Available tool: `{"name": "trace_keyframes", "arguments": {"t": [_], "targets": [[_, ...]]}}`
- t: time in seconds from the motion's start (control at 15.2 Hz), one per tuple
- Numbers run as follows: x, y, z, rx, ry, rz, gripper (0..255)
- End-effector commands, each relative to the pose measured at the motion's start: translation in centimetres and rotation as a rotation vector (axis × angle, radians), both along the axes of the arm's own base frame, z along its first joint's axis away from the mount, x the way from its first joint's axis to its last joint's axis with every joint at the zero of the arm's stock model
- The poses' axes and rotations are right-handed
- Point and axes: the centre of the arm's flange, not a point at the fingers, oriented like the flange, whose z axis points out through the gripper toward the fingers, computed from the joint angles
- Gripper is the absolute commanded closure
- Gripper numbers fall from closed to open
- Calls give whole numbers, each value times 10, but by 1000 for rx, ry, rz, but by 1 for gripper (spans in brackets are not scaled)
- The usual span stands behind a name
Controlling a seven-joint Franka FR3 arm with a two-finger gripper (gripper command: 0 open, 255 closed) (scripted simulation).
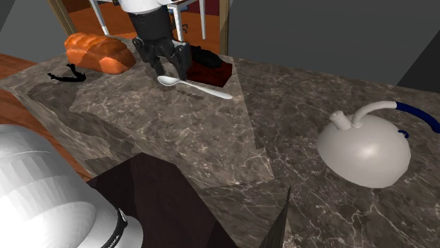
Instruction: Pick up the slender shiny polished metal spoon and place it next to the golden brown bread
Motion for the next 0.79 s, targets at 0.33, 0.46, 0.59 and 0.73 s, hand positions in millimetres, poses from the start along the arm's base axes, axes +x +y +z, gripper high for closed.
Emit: {"name": "trace_keyframes", "arguments": {"t": [0.33,0.46,0.59,0.73], "targets": [[-1,1,37,0,0,0,255],[-1,1,43,0,0,0,255],[-15,23,43,0,0,0,255],[-28,46,43,0,0,0,255]]}}
